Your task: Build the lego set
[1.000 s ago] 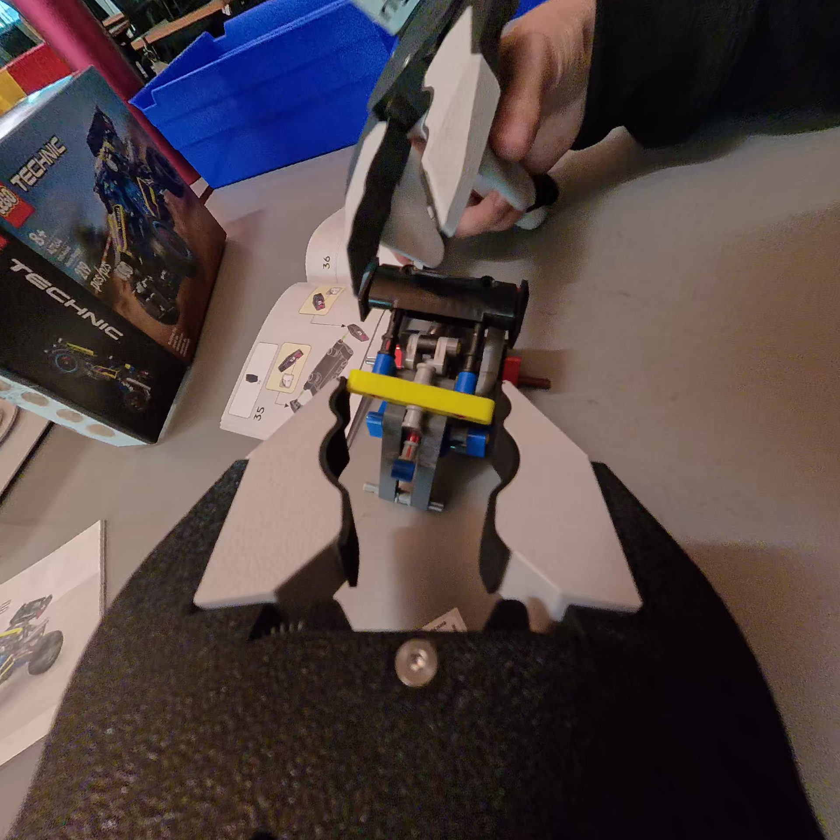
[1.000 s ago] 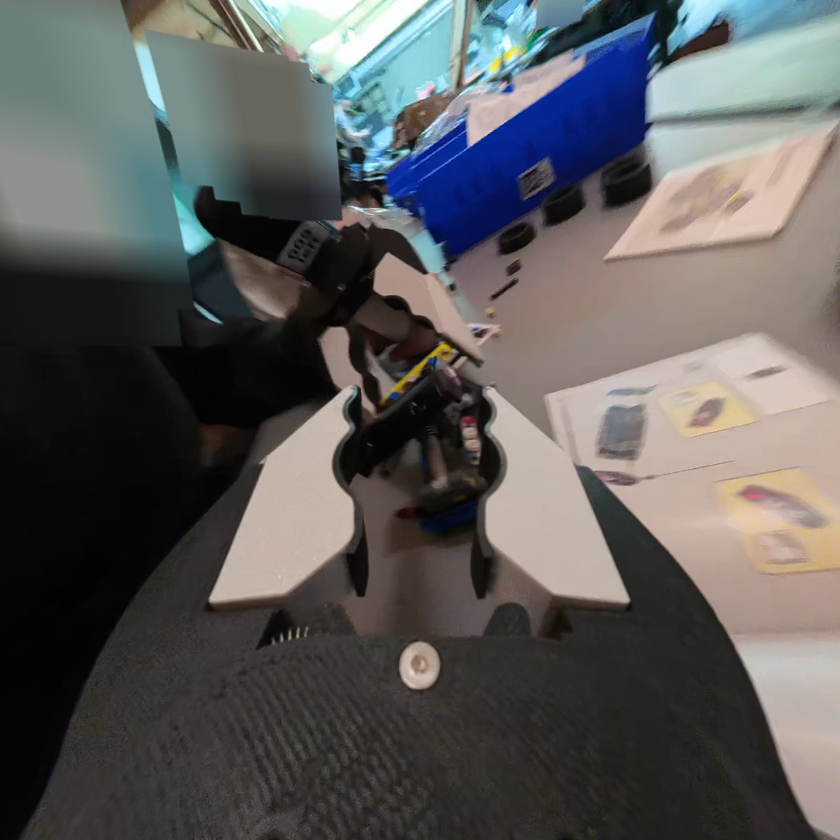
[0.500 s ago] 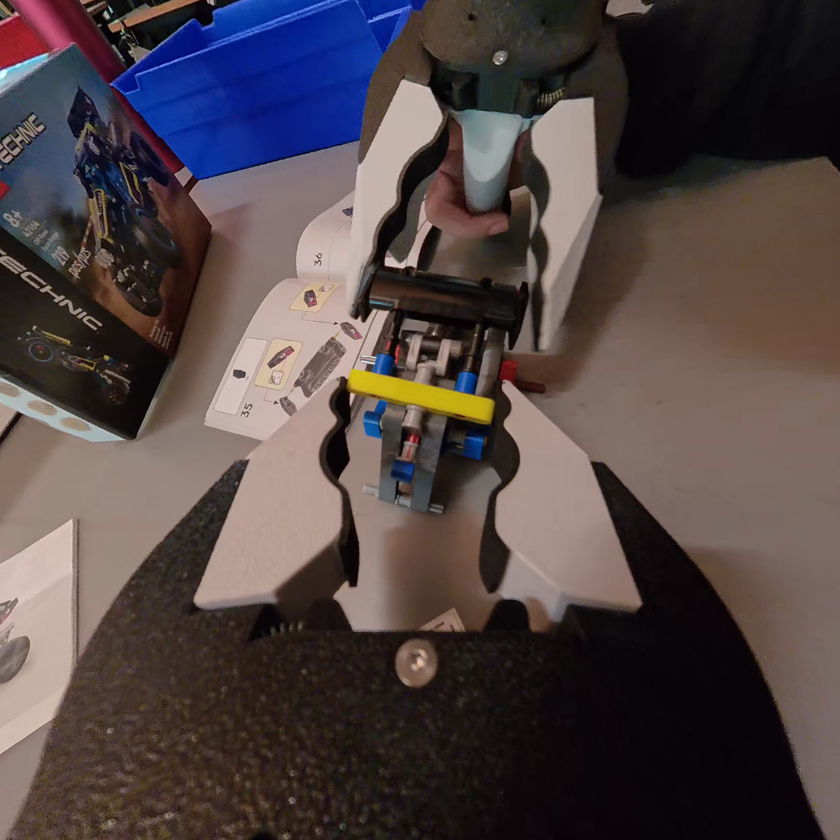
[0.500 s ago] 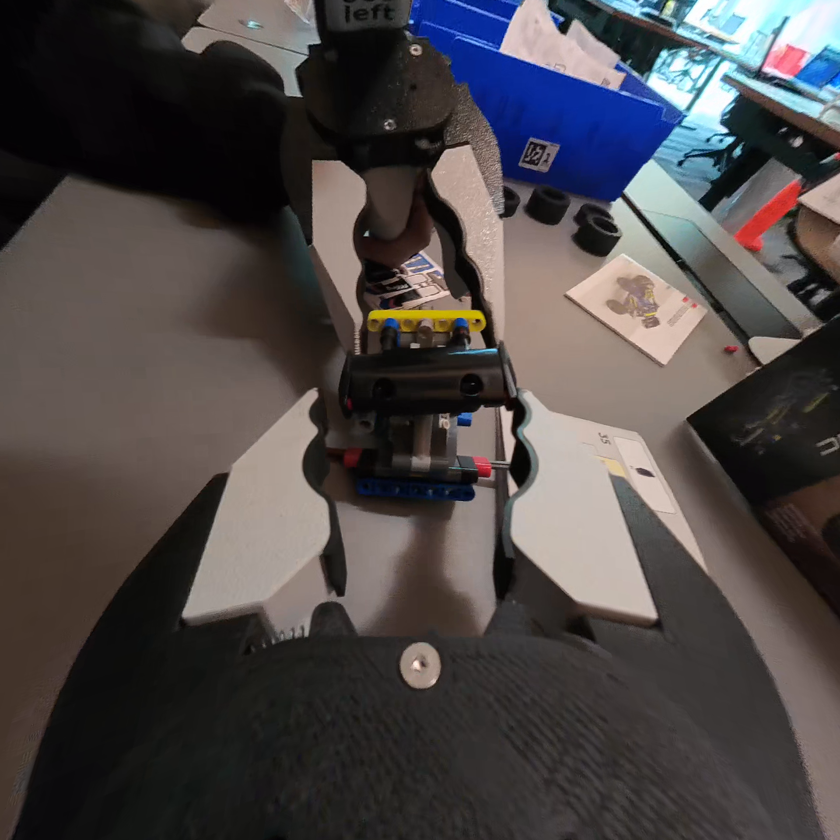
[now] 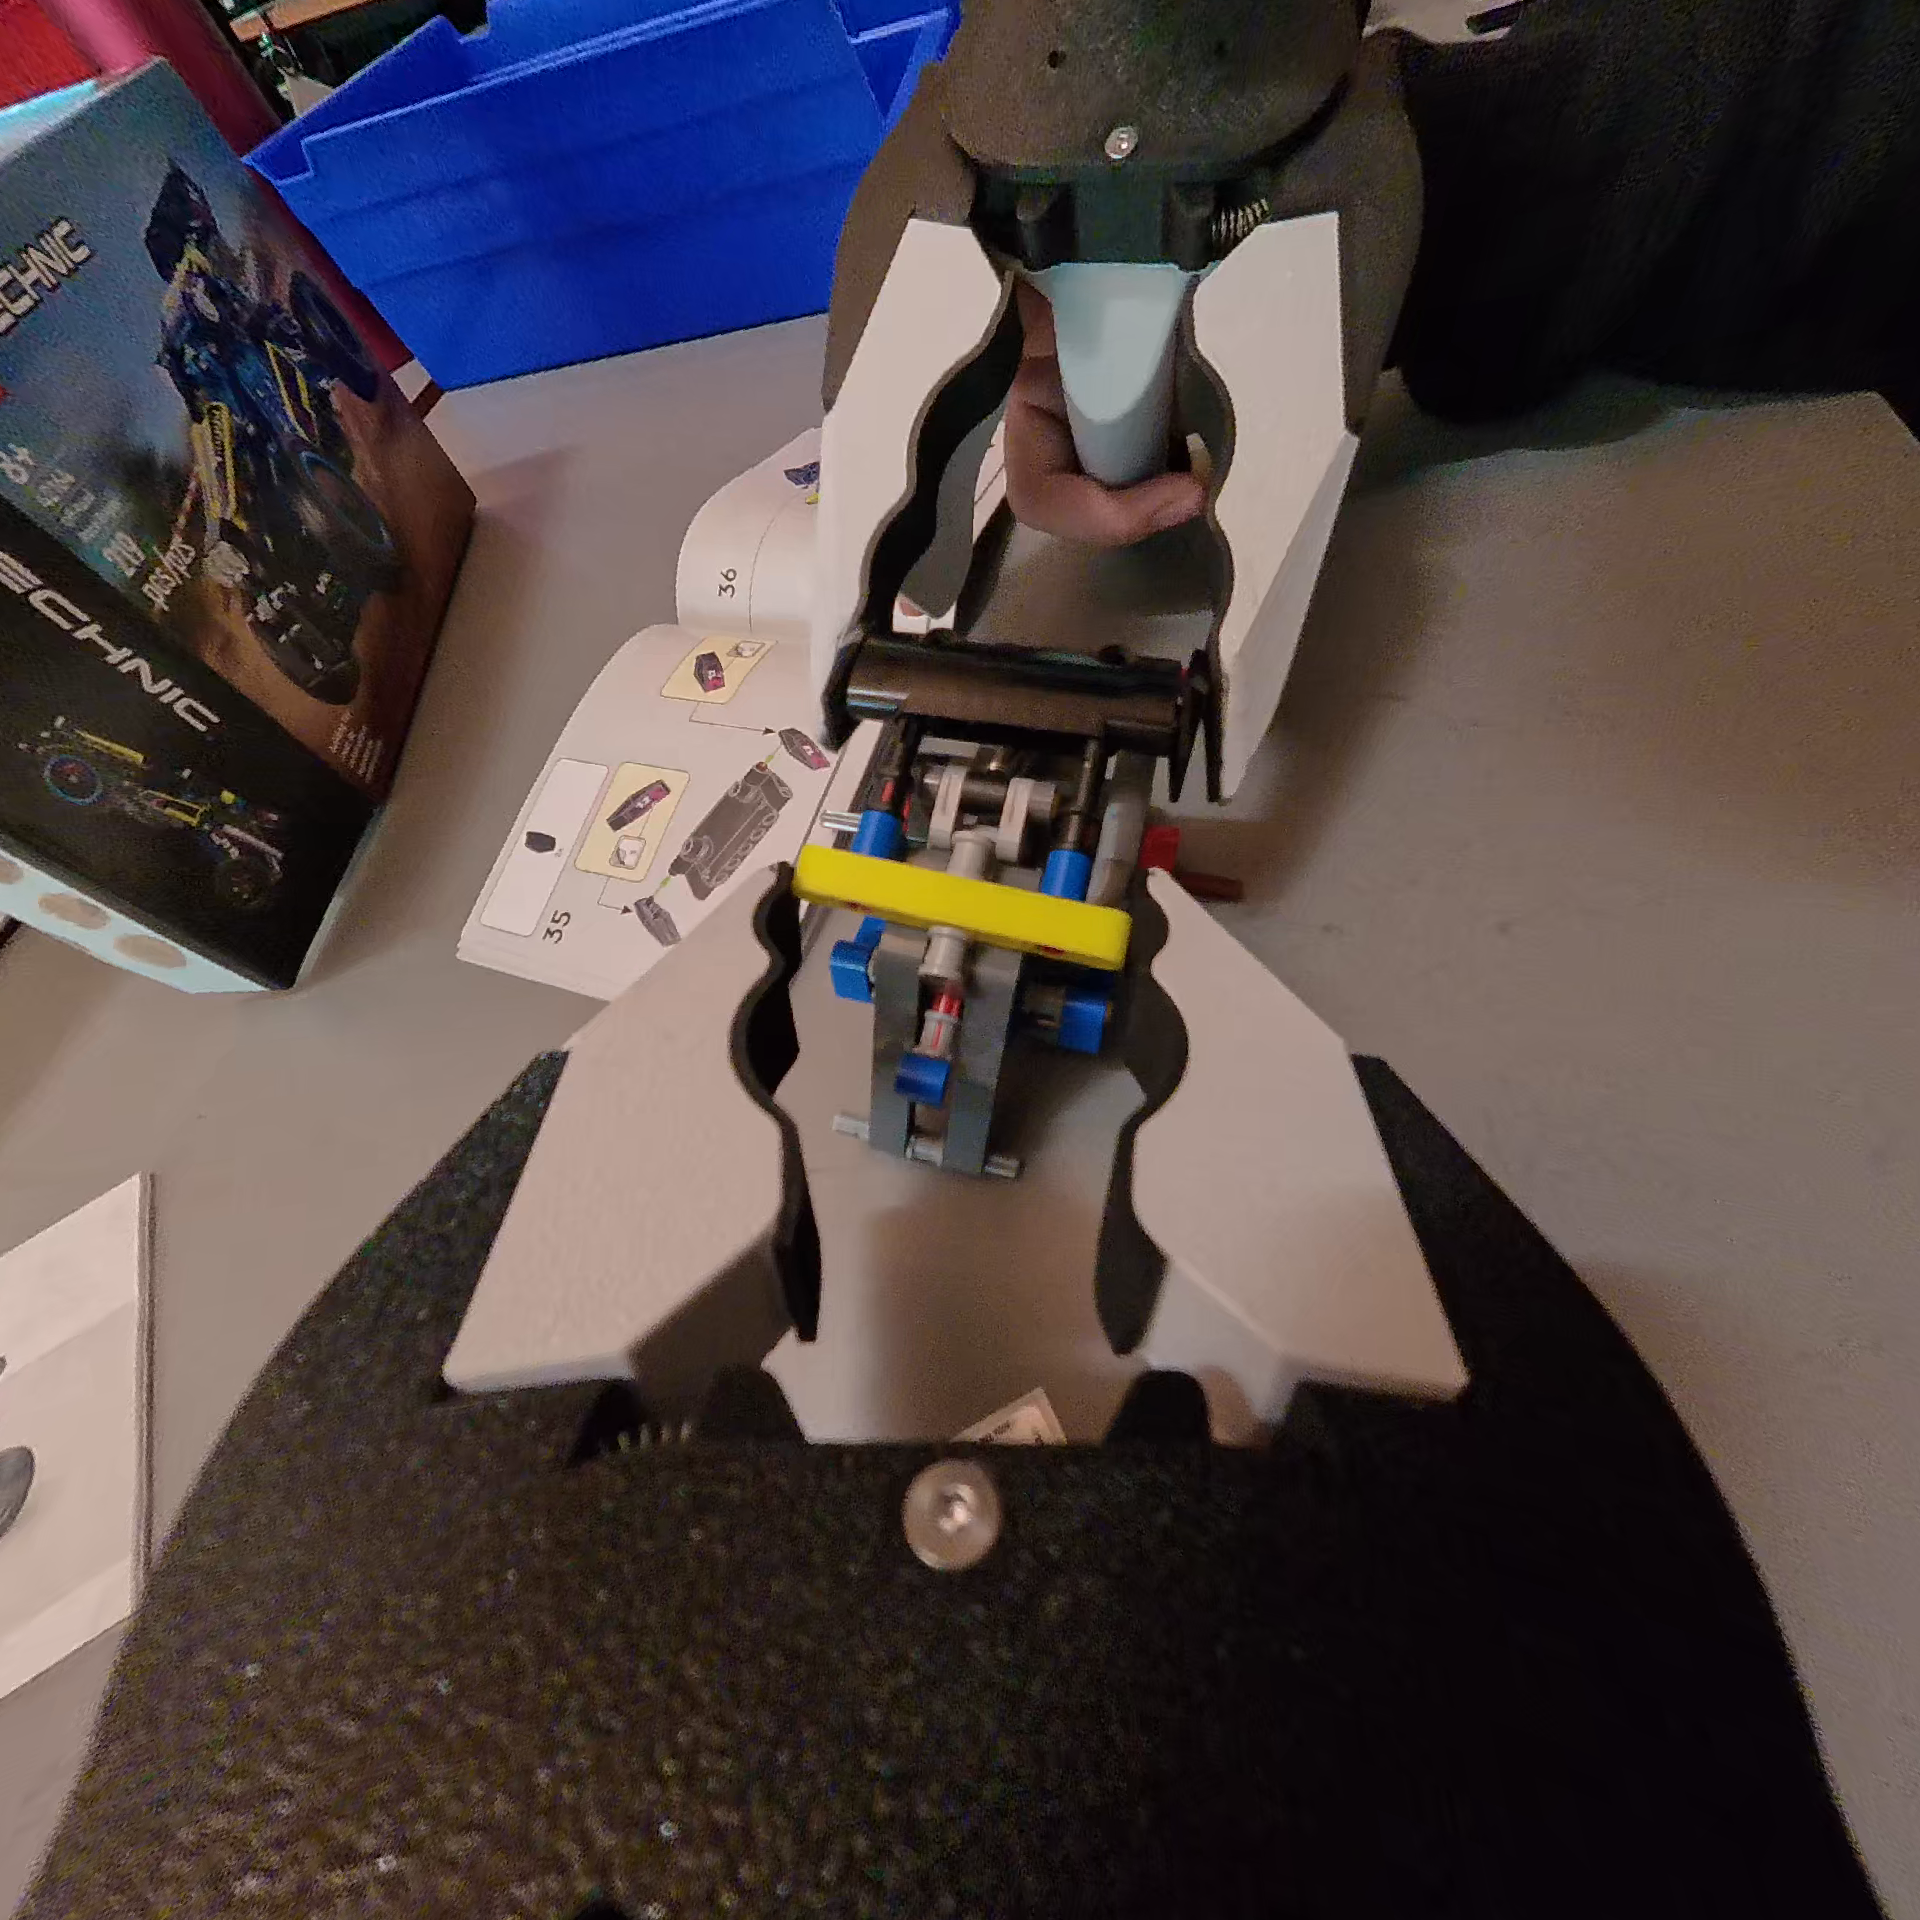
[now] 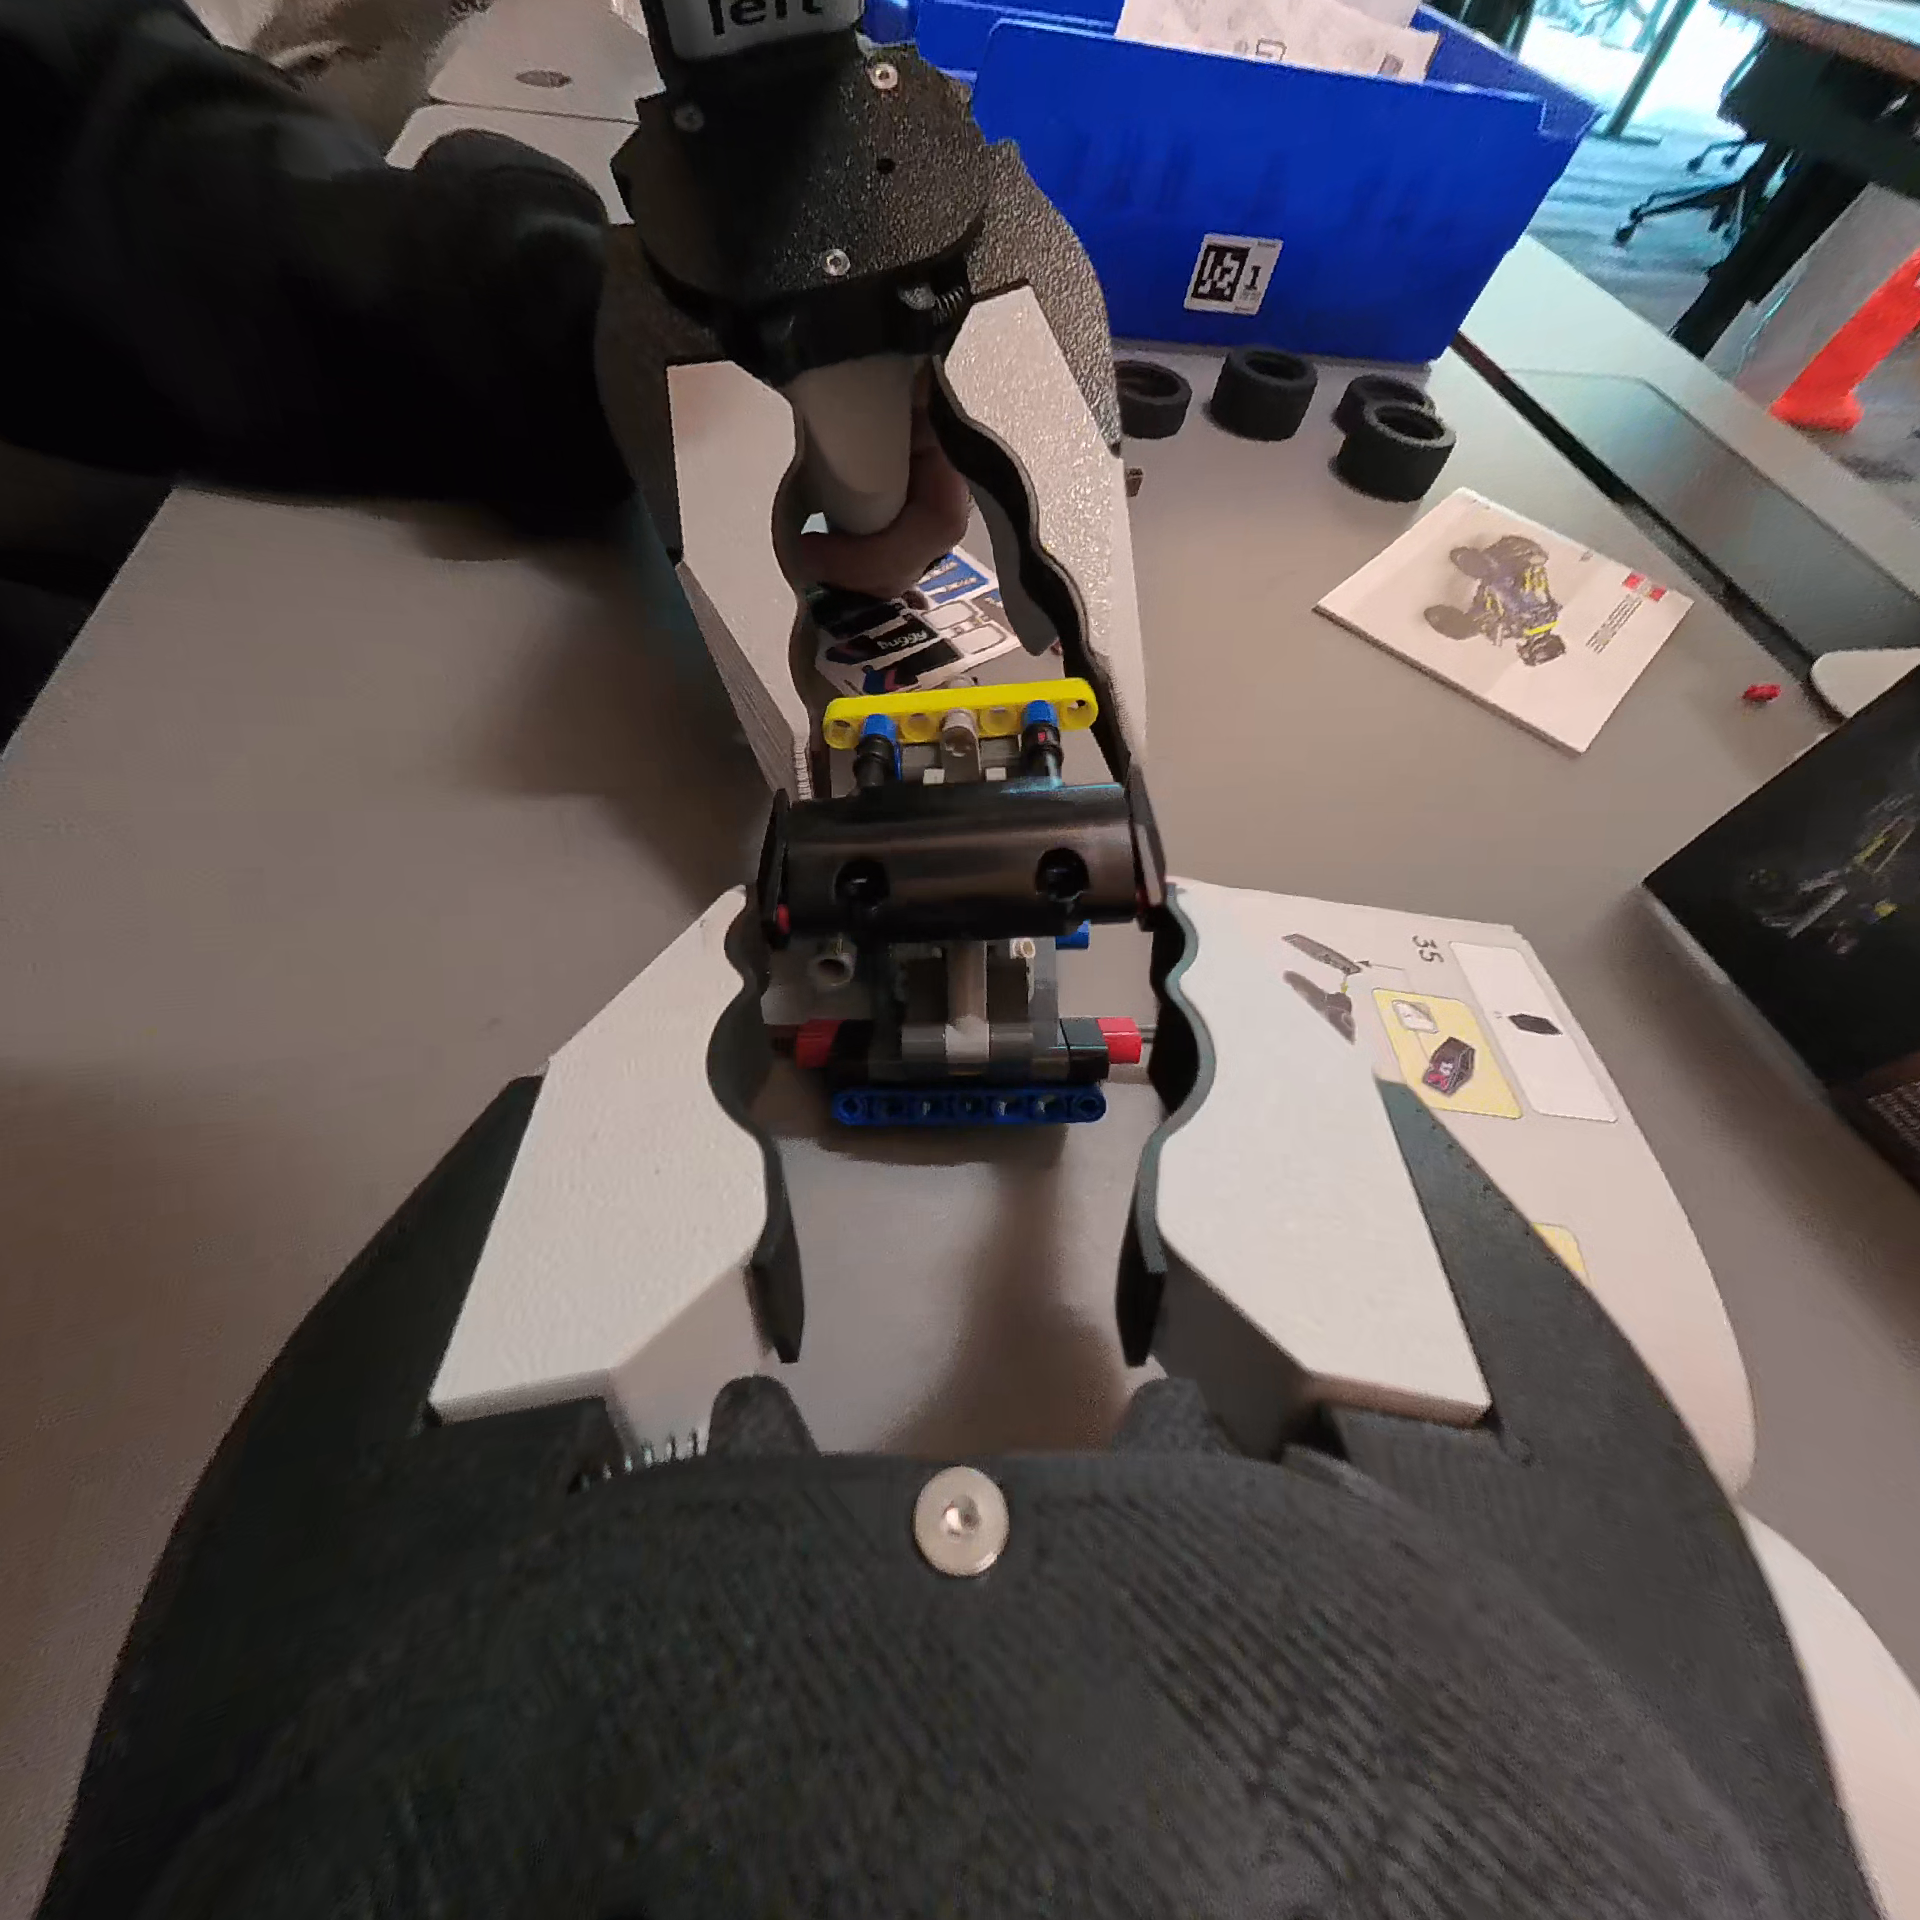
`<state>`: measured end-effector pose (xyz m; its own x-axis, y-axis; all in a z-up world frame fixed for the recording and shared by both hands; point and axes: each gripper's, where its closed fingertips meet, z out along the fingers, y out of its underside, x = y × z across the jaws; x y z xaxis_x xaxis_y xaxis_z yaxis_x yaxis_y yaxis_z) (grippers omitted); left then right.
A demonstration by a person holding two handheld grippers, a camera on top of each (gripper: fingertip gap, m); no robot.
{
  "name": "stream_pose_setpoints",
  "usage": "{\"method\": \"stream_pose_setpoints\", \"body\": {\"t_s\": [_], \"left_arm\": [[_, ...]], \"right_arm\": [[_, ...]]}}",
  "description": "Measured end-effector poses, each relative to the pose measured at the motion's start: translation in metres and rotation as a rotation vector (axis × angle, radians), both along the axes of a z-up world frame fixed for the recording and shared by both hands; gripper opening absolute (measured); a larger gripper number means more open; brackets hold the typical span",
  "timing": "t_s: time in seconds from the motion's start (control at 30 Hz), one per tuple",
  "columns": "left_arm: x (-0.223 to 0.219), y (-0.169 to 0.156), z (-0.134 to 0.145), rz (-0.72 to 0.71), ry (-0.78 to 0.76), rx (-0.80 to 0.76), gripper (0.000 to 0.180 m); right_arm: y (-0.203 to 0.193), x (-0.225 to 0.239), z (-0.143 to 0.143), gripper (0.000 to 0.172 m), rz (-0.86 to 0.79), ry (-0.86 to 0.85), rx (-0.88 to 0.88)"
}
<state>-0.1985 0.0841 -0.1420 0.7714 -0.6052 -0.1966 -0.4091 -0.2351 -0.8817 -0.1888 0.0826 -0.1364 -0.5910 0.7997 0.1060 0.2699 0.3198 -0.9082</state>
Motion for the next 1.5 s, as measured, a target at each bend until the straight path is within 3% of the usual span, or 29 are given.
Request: {"method": "stream_pose_setpoints", "body": {"t_s": [0.23,0.3,0.4,0.5,0.87,1.1,1.37,1.5], "left_arm": [[0.000,0.000,0.000,0.005,0.004,0.006,0.060],[-0.001,0.001,0.000,0.008,0.008,0.010,0.060],[0.000,0.000,0.000,0.008,0.019,0.019,0.060],[0.000,0.001,0.000,0.014,0.027,0.027,0.060],[-0.002,0.003,-0.001,0.083,0.017,-0.020,0.060],[-0.004,0.003,-0.002,0.100,0.058,-0.016,0.060],[-0.001,0.003,-0.001,0.094,0.019,-0.022,0.060],[-0.001,0.003,-0.001,0.112,0.003,-0.044,0.060]], "right_arm": [[0.012,0.010,0.009,0.073,-0.103,-0.040,-0.163],[0.014,0.013,0.014,0.068,-0.146,-0.058,-0.248],[0.026,0.010,0.018,0.046,-0.296,-0.118,-0.448],[0.017,0.007,0.027,0.038,-0.273,-0.153,-0.651],[0.009,0.001,0.019,0.017,-0.393,-0.279,-0.864],[0.009,0.000,0.018,0.015,-0.461,-0.277,-0.898],[0.007,0.010,0.019,0.021,-0.375,-0.252,-0.789],[0.014,0.028,0.017,0.048,-0.385,-0.171,-0.598]]}}
